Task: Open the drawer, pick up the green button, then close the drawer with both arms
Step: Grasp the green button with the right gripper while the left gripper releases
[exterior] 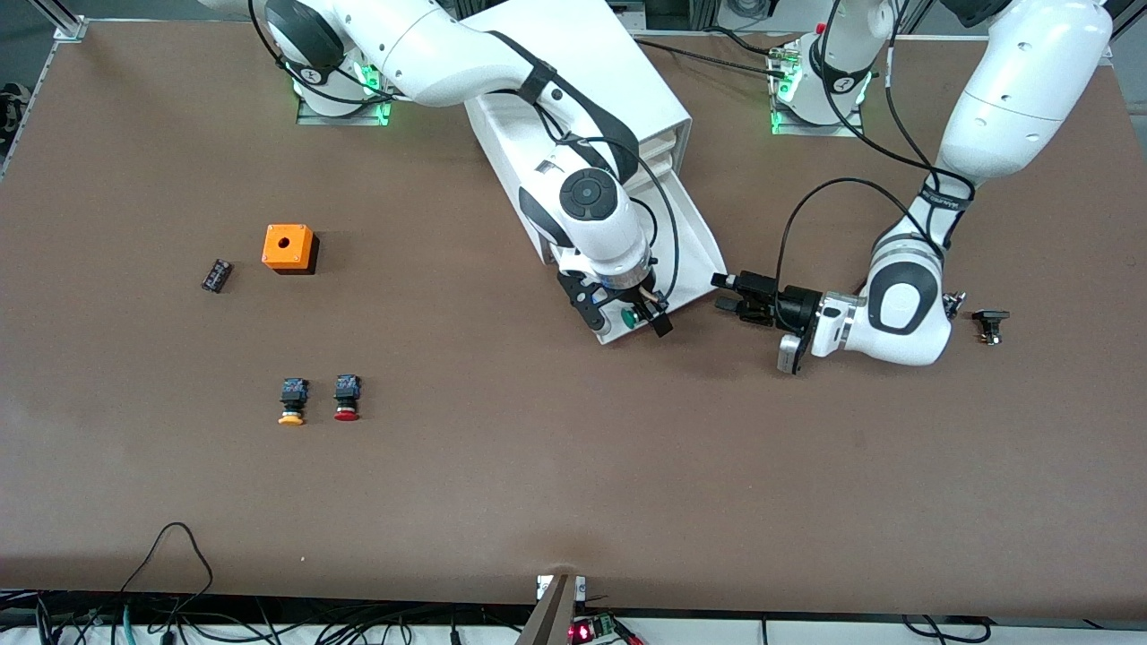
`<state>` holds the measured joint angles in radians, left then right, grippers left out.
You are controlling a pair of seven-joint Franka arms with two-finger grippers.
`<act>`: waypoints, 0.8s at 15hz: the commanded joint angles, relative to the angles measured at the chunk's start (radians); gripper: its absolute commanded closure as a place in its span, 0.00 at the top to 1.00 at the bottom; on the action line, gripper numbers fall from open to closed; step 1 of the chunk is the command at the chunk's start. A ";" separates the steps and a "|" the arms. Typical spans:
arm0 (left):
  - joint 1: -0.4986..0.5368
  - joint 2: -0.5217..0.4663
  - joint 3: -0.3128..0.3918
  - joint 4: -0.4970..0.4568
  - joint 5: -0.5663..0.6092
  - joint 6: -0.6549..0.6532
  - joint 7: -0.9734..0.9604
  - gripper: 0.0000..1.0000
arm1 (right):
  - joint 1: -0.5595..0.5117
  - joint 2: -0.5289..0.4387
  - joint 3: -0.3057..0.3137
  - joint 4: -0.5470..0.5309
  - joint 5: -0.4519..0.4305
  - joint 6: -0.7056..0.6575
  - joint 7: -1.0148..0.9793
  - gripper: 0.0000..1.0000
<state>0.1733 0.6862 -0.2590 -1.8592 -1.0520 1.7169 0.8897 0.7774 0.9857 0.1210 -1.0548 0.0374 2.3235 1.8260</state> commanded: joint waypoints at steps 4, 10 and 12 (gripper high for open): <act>0.018 -0.068 0.001 0.058 0.099 -0.094 -0.231 1.00 | 0.022 0.033 -0.011 0.039 -0.016 0.013 0.026 0.75; 0.018 -0.106 -0.002 0.225 0.256 -0.238 -0.576 1.00 | 0.022 0.025 -0.009 0.041 -0.011 -0.012 0.025 0.00; 0.017 -0.122 -0.006 0.270 0.291 -0.275 -0.679 1.00 | 0.017 0.019 -0.011 0.041 -0.011 -0.042 0.026 0.00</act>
<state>0.1877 0.5802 -0.2583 -1.6402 -0.8136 1.4870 0.3158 0.7890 1.0015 0.1200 -1.0439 0.0374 2.3241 1.8286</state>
